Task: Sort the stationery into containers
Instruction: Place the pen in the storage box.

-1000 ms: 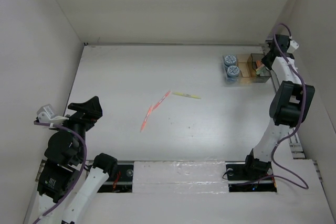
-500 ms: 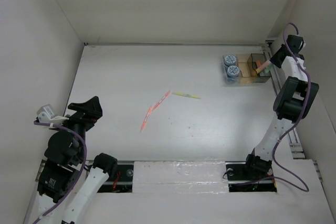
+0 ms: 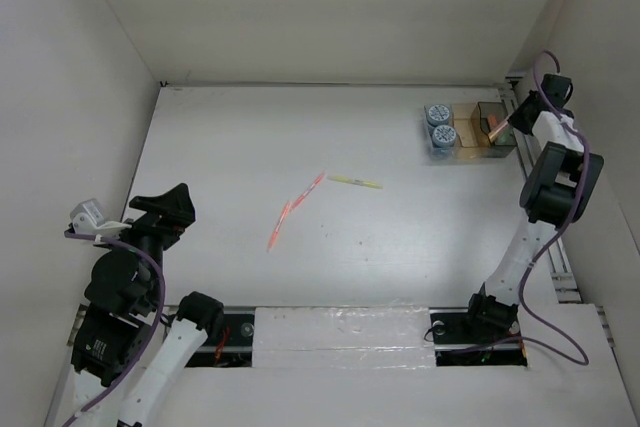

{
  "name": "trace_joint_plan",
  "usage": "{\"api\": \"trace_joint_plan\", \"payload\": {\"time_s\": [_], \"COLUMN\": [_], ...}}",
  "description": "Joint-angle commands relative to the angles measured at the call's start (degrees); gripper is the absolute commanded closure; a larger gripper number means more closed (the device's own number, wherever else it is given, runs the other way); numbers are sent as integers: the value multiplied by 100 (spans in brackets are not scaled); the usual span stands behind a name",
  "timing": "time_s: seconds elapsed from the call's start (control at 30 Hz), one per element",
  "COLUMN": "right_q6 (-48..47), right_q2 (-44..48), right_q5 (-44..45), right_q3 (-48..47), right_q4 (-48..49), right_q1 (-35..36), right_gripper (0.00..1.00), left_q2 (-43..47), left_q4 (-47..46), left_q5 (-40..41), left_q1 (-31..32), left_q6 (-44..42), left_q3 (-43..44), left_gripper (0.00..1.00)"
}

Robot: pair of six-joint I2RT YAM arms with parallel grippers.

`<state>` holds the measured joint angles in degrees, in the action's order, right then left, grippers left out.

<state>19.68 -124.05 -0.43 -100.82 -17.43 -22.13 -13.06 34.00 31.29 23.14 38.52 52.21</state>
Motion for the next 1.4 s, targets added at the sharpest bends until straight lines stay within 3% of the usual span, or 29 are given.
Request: {"api": "trace_joint_plan", "payload": {"time_s": [0.0,0.27,0.9,1.37], "right_q6": [123,229,-140,-580], "right_q2": [153,206,-137,-76], "right_q5": [16,166,-1328,-871], "right_q3": [123,246,-8,132], "right_q4": [451,389,618,671], "right_q1": [-90,-142,-195,95], "right_gripper": [100,100,100,100], "left_q2": [-127,-179,-232,-232], "left_q4": [-236,-236,-236,-236], "left_q5": [-35,-35,-35,-35], "left_q1": [-20,-20,-20,-20], "left_q6": [-82,-82,-82,-82], "left_q3": [35,35,35,35], "left_gripper": [0,0,0,0]}}
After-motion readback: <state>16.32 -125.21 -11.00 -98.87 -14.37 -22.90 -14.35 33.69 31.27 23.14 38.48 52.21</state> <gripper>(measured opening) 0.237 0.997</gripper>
